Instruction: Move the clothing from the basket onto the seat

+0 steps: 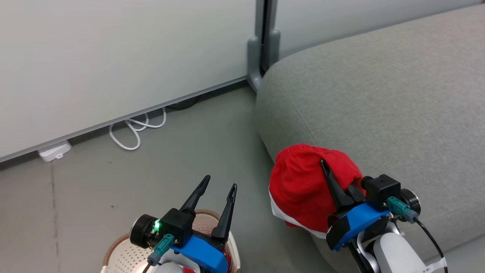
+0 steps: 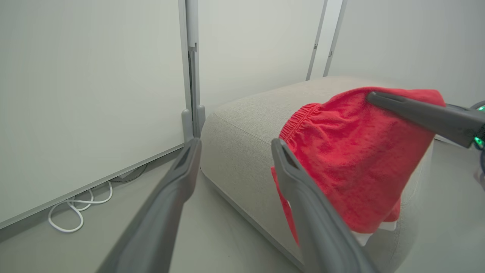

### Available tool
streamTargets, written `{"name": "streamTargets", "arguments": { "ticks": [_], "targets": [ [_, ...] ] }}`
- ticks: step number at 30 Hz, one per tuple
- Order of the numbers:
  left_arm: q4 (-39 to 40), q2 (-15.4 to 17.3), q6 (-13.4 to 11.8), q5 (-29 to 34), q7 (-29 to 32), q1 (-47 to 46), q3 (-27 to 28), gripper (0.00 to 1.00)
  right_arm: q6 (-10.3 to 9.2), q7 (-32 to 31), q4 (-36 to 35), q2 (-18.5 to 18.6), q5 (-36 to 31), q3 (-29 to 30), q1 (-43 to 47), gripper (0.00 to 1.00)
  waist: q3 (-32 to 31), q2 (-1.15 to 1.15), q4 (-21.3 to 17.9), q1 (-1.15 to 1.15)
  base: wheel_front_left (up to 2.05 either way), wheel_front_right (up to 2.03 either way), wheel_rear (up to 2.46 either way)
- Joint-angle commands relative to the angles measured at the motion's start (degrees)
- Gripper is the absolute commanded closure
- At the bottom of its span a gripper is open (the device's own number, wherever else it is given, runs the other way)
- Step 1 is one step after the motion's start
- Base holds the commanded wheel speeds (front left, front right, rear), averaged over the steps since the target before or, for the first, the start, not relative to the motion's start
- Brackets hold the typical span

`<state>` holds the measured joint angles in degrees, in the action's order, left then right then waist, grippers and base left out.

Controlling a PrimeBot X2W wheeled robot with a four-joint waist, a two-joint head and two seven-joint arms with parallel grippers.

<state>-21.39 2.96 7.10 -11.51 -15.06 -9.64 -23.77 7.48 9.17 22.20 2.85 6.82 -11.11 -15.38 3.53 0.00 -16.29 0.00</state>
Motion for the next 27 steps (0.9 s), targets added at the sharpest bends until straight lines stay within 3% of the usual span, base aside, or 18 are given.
{"name": "streamTargets", "arguments": {
  "ticks": [1, 15, 27],
  "targets": [
    [-0.11, 0.01, 0.24, 0.41, -0.17, -0.87, -0.06, 0.0, 0.03, 0.39, 0.06, 0.06, 0.46, 0.1, -0.58, 1.0, 0.77, 0.0, -2.26, 0.0, 0.0, 0.0, 0.0],
    [-0.34, -0.04, 0.45, 0.54, -0.17, -1.9, 0.01, 0.0, 0.03, 1.3, 0.75, 0.05, 1.01, -0.47, -0.93, 1.0, 2.42, 0.0, -10.82, 0.0, 0.0, 0.0, 0.0],
    [-0.68, -0.06, 0.36, 0.33, -0.17, -2.47, -0.96, 0.0, 0.03, 1.63, 1.06, 0.05, 0.78, 0.58, -0.01, 1.0, 2.7, 0.0, -12.92, 0.0, 0.0, 0.0, 0.0]
  ]
}}
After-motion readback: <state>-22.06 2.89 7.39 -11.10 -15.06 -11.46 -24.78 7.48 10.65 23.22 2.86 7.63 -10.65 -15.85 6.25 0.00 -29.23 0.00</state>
